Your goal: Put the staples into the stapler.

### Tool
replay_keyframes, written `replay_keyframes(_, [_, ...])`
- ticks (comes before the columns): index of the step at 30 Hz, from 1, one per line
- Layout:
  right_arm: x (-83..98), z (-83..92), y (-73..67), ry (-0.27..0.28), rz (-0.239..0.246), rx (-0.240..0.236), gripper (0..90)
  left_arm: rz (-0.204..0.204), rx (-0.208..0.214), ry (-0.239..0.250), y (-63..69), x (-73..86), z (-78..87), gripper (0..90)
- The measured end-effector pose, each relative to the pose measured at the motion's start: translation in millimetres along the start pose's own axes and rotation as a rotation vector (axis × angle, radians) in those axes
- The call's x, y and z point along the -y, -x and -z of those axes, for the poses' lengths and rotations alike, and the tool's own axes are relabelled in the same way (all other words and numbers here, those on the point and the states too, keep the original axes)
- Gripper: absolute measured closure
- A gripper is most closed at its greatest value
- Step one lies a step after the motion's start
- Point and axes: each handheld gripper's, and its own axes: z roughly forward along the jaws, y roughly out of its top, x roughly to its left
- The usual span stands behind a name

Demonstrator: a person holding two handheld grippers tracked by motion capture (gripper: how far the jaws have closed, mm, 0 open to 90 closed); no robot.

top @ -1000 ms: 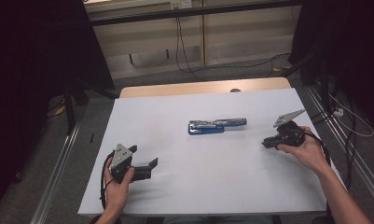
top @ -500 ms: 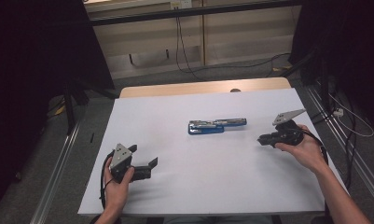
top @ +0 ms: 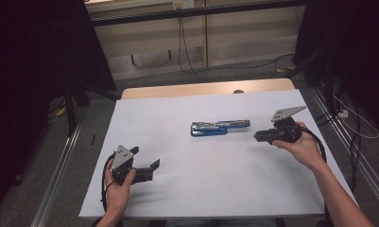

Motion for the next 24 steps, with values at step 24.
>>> replay_keyframes(24, [-30.5, -19.5, -5.0, 0.061, 0.039, -0.032, 79.4, 0.011, -0.009, 0.004, -0.5, 0.8, 0.8, 4.2])
